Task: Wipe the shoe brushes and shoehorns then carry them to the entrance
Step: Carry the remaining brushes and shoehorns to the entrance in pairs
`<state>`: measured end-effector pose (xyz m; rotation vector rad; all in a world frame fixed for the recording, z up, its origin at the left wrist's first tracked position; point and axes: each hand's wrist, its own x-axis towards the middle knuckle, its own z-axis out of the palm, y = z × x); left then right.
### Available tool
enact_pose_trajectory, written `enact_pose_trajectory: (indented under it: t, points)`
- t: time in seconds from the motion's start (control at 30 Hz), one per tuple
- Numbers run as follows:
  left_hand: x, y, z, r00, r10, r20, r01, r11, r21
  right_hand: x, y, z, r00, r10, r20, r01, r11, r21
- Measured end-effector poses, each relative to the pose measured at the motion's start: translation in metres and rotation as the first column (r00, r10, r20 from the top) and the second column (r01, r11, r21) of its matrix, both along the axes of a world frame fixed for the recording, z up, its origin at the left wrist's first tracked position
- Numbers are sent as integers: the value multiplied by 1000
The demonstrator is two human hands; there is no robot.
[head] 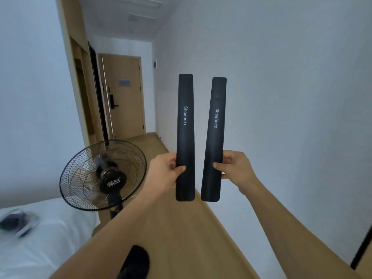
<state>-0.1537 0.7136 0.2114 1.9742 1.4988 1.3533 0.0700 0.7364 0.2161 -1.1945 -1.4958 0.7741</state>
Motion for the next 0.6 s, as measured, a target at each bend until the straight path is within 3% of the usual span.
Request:
enact_pose_trajectory:
  t: [0.3, 0.6]
  points:
    - [33, 102, -6, 1000, -1, 12, 0, 1000, 7, 28, 99, -9, 1000, 17, 9, -17, 1000, -11]
    - [47, 266, 2, 999, -22, 43, 20, 999, 35, 41, 247, 7, 999, -32, 36, 33, 999, -18]
